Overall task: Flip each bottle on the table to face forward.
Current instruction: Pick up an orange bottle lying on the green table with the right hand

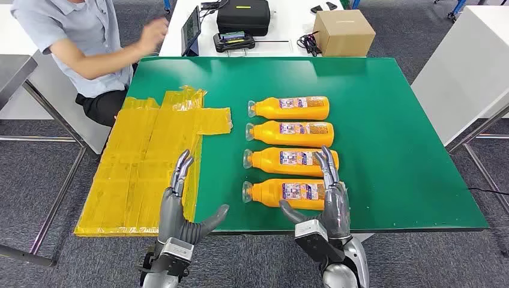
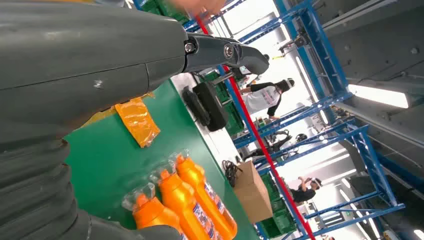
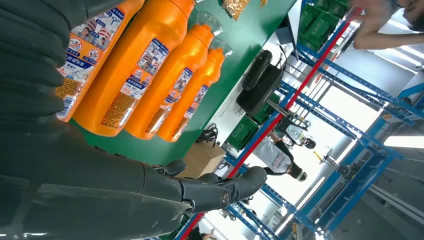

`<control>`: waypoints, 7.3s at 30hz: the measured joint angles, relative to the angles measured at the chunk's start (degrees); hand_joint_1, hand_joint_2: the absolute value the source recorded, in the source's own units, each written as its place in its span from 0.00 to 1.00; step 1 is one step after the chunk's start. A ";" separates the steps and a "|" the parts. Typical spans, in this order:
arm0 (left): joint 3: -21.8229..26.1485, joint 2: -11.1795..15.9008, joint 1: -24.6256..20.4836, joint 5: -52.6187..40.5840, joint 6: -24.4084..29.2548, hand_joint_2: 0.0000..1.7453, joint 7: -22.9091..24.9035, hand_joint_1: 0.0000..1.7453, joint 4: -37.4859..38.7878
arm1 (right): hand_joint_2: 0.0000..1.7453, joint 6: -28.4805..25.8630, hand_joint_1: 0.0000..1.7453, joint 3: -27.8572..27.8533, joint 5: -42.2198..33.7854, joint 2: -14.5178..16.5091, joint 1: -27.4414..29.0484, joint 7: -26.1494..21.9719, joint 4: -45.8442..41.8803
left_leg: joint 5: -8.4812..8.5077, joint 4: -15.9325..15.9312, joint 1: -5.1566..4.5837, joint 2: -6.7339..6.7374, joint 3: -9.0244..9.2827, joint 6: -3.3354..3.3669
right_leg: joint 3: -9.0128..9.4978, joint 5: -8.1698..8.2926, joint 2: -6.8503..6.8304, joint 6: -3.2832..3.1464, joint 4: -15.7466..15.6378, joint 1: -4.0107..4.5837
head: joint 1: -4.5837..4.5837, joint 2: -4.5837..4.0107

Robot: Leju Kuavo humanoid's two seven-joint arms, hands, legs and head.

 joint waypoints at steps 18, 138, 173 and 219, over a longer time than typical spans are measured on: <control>4.39 0.39 2.22 0.66 -2.94 1.00 0.51 0.00 -4.31 | 1.00 3.99 0.00 -1.52 -3.22 2.52 1.34 -0.95 0.84 | 0.00 0.00 0.01 0.00 -0.01 0.00 | 0.00 -0.01 0.00 -0.01 0.00 0.00 | -0.01 0.00; -1.49 -0.50 2.30 -5.89 -7.01 1.00 4.49 0.00 -4.45 | 1.00 13.49 0.00 12.50 25.55 -20.27 -11.34 22.60 16.11 | 0.00 0.01 -0.01 -0.05 -0.07 0.01 | 0.00 0.01 -0.01 0.03 0.00 0.00 | -0.03 0.00; -2.61 -0.02 2.29 -5.25 -8.13 1.00 4.49 0.00 -4.08 | 1.00 12.92 0.98 4.09 26.65 -17.27 -13.90 23.81 25.88 | 0.00 0.01 -0.01 -0.05 0.04 0.01 | 0.06 0.01 -0.01 0.02 0.00 0.00 | -0.02 0.00; -0.24 -1.20 -1.45 38.35 -23.04 1.00 2.48 0.00 9.06 | 1.00 23.68 1.00 -0.68 -6.34 -15.44 -12.22 8.76 24.75 | -0.02 0.01 0.08 -0.03 0.32 -0.08 | 0.37 0.01 0.03 0.00 -0.01 0.10 | -0.03 0.00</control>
